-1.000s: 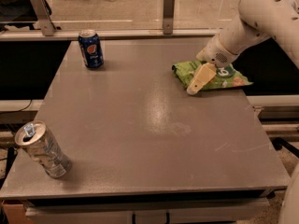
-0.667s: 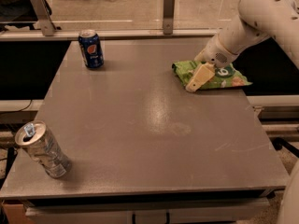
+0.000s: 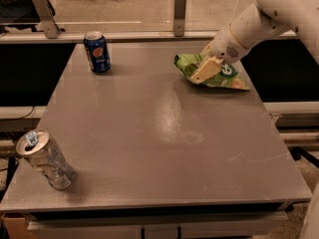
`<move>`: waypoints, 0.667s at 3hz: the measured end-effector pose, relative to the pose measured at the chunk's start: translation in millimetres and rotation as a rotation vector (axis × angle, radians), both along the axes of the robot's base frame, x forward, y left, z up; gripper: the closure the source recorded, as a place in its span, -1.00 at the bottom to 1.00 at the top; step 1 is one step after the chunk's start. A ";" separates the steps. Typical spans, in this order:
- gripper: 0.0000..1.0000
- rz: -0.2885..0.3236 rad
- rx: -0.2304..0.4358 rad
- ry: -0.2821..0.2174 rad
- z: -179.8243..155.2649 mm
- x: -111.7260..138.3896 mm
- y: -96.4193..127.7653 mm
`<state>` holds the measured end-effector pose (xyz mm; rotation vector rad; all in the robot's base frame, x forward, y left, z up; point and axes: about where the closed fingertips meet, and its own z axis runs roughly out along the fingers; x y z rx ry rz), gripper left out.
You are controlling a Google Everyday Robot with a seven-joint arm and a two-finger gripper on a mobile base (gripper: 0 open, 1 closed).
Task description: Pick green rice chip bag
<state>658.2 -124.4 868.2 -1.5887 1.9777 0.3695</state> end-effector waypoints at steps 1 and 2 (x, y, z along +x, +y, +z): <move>1.00 0.066 0.107 -0.063 40.6 -6.6 26.3; 1.00 0.118 0.245 -0.127 86.4 -23.0 52.1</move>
Offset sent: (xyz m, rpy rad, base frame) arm -0.0485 0.0760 0.1513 0.4251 -0.2138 0.1731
